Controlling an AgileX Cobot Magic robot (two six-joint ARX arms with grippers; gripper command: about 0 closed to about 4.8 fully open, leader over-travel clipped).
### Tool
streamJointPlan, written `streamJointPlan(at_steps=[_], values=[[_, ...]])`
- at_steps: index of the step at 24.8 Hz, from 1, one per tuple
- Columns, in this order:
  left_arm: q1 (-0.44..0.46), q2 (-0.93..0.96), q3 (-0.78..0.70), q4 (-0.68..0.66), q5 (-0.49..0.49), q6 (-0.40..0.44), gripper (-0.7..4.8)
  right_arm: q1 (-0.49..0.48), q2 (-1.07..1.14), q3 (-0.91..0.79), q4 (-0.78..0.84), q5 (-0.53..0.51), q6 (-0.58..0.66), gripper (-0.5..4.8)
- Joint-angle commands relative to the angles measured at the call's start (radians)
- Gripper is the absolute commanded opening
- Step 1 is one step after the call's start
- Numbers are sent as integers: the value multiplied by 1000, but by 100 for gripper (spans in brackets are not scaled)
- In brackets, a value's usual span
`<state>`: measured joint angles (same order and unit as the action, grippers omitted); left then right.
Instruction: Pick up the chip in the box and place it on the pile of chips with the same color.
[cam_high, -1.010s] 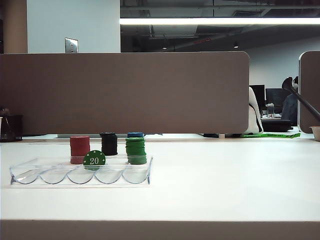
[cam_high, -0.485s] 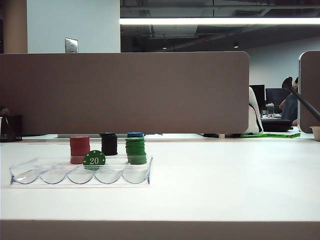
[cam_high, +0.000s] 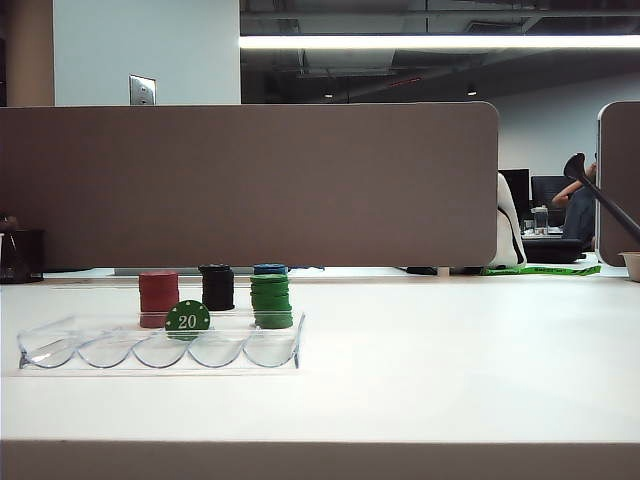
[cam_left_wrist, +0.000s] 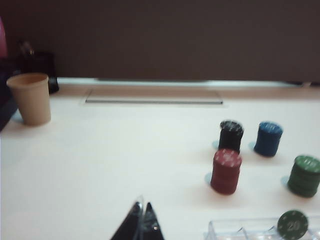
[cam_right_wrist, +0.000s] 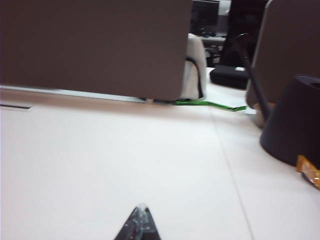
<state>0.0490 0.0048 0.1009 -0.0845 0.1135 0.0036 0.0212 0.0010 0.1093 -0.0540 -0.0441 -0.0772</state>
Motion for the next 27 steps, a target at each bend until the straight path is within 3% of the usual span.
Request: streamJointPlan(at_steps=[1, 5, 14, 20, 23, 27], values=[[0, 18, 83, -115, 57, 33, -6, 2, 2, 58, -103, -90, -2, -6], [-1, 160, 247, -257, 126, 140, -6, 5, 127, 195, -230, -183, -35, -6], [-1, 364, 309, -218, 151, 145, -6, 94, 449, 397, -286, -192, -88, -6], [-1, 420, 309, -176, 274, 139, -6, 285, 665, 503, -269, -117, -88, -6], [-1, 421, 310, -161, 274, 137, -6, 438, 767, 539, -179, 7, -87, -6], [-24, 444, 347, -154, 283, 136, -6, 576, 850, 541, -42, 71, -84, -6]])
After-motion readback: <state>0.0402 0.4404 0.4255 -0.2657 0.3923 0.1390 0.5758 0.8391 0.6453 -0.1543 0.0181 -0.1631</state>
